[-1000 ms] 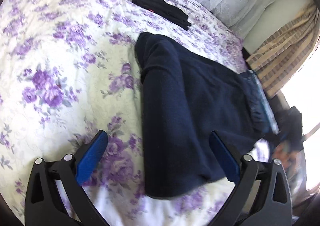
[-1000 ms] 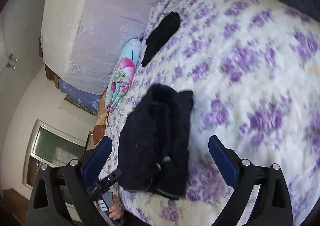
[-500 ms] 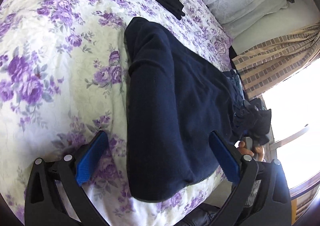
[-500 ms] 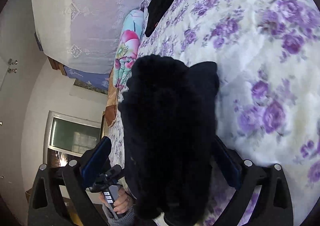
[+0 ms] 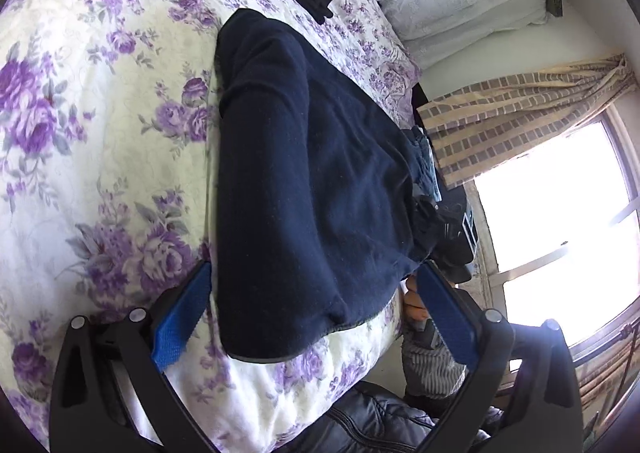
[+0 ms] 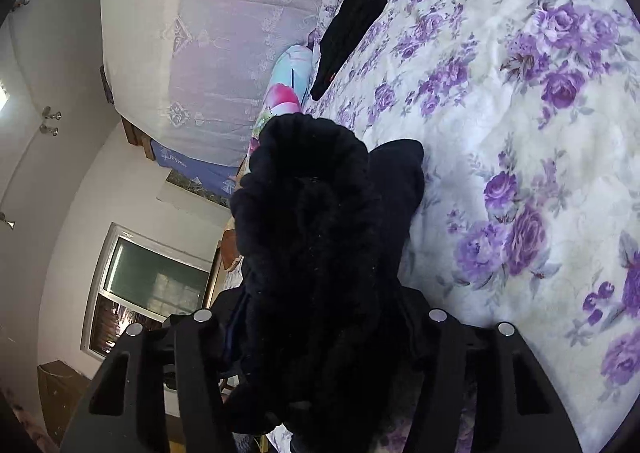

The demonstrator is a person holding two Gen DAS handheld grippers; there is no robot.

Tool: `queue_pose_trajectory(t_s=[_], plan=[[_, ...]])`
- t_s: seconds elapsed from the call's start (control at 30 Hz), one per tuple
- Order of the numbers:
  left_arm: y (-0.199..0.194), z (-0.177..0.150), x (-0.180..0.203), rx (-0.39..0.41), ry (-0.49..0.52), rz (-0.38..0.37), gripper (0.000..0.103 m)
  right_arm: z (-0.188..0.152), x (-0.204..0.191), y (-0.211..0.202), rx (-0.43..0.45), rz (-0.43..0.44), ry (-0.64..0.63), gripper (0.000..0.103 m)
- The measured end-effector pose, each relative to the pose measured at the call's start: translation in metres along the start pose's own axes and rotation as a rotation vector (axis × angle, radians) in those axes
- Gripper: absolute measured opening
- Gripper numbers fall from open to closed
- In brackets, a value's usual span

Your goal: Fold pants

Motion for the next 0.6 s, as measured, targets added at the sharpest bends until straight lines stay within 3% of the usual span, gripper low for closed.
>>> queue_pose_trajectory(t_s=[0.1,0.3,0.33,0.37,0.43,0.5,0.6], plan=[[0.004,0.007,0.001,0.012,-0.024,0.008,0.095,-0.002,-0.003,-0.002,0.003,0.022,0.012,0.057],[0.022,0.017,0.018,-0.006,0.1,0.152,0.094,-0.001,0.006,-0.01,-0.008,0.073,0.065,0.054],[0.019,0.016,0.016,-0.004,0.109,0.174,0.084,-0.001,0.006,-0.01,-0.009,0.071,0.062,0.054],[0.015,0.014,0.011,0.0,0.107,0.19,0.064,-0.001,0.006,-0.01,-0.009,0.071,0.06,0.054],[0.004,0.012,-0.004,0.01,0.073,0.194,0.043,-0.002,0.005,-0.01,-0.007,0.067,0.049,0.053],[-0.001,0.009,-0.014,0.019,0.005,0.114,0.038,-0.005,0.003,-0.008,-0.004,0.044,0.019,0.053],[-0.006,0.012,-0.004,0.044,0.05,0.168,0.033,-0.007,-0.005,-0.01,0.018,0.016,-0.005,0.049]])
Point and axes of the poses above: each gripper's, at about its wrist camera, not at the fingertips, and y roughly the way its jaws point, x to its right, z to its top, the point moved 10 cm from there along y, roughly the way its jaws point, and after that the axes turned 7 degrees about y, right-handed, at the moved point
